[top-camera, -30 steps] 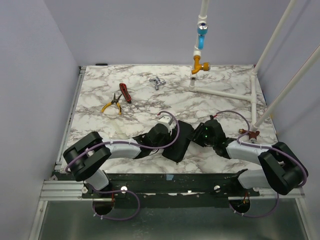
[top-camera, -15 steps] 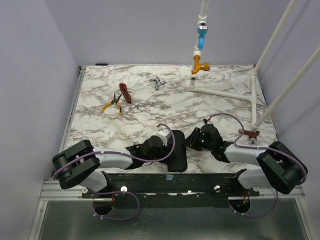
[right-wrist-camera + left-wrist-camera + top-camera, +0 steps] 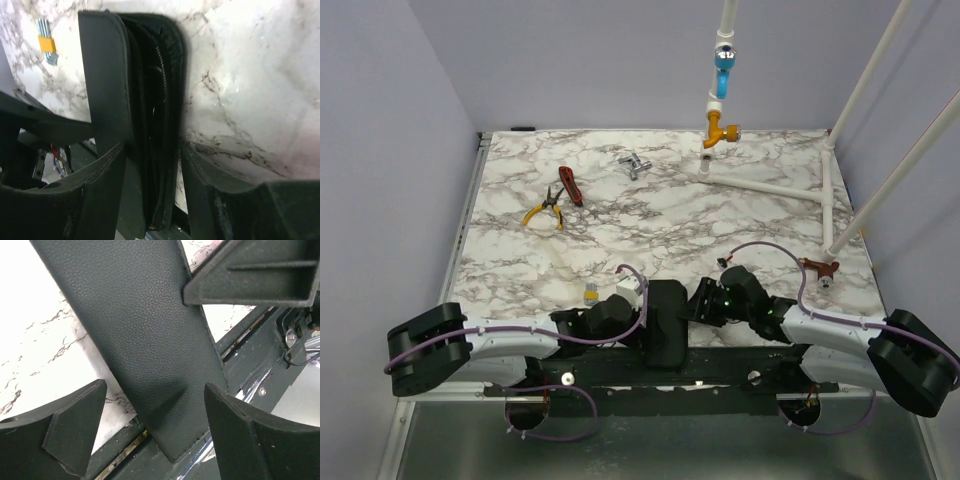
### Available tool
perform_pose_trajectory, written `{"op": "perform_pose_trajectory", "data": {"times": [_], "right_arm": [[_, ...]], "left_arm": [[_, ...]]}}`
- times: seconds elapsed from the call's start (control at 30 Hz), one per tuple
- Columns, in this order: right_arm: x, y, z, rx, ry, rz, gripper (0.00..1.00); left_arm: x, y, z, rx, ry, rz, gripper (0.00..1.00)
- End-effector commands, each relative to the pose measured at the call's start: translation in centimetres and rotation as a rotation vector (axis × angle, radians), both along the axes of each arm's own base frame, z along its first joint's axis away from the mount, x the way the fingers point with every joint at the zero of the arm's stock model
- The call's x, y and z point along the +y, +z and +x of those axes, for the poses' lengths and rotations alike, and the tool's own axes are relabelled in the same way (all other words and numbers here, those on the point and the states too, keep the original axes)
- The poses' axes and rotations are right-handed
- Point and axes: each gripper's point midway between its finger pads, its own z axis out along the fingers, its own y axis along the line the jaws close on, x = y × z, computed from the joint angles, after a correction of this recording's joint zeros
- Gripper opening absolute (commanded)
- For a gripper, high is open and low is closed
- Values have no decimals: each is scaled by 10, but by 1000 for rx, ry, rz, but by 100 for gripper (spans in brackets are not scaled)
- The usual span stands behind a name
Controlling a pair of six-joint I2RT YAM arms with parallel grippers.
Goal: Sort the hair-cutting tools
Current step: Zip the hairdressing tool bag at the center of the board.
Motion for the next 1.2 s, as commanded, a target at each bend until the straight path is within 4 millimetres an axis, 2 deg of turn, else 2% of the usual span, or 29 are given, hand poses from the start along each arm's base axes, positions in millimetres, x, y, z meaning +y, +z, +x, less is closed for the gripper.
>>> {"op": "perform_pose_trajectory", "data": {"times": [0.0,0.2,0.43,0.7,0.83,0.93,1.03,1.17], "right_arm": [[-21,-27,-41,135,76,-87,53],[-13,-17,-55,164,134,-22,54],[-4,-14,-77,211,196,45,57],[8,-24,-94,255,219,58,62],[8,-34,-104,286,224,23,62],[1,-42,-111,302,215,-7,62],[-1,-44,-111,295,187,24,62],[11,-37,-97,242,160,70,62]], "left_arm": [[25,-17,-8,95,112,44,84],[36,-22,-30,194,112,9,87],[23,-16,-52,252,18,-147,85],[3,-18,-60,259,-60,-158,74],[3,-19,-58,254,-56,-148,66],[8,-20,-59,249,-47,-153,63],[9,-18,-61,235,-49,-172,63],[6,-12,-64,208,-79,-192,62]]}}
